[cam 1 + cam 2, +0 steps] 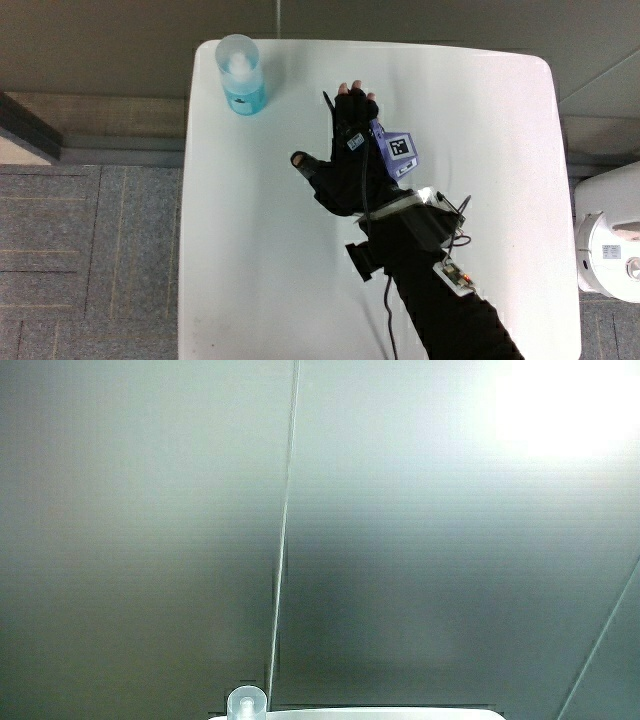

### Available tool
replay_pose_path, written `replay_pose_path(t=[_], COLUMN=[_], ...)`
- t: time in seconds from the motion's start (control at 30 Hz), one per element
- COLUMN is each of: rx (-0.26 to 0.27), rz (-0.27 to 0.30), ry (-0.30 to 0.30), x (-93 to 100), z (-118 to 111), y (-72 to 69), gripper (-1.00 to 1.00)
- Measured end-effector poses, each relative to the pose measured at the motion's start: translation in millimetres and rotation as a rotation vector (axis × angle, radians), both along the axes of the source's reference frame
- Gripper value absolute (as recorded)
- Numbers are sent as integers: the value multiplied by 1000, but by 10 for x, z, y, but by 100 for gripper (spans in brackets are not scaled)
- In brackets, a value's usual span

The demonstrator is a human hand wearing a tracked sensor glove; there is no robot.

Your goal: Pick cleaning spray

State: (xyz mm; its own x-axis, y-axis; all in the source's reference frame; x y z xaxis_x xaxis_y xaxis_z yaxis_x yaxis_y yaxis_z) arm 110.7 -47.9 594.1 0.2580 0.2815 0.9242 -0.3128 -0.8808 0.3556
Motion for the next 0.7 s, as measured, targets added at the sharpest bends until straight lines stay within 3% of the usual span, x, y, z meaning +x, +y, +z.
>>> replay_pose_path(t=[0.17, 0.33, 0.43, 0.57, 0.7], rx=[-19, -38, -91, -106, -128], rz=[13, 40, 54, 74, 83], ry=[-105, -162, -151, -167, -175], x=[-74, -92, -102, -88, -84], z=[45, 129, 174, 313, 292], y=[-57, -94, -80, -106, -191], gripper=[0, 0, 0, 0, 0])
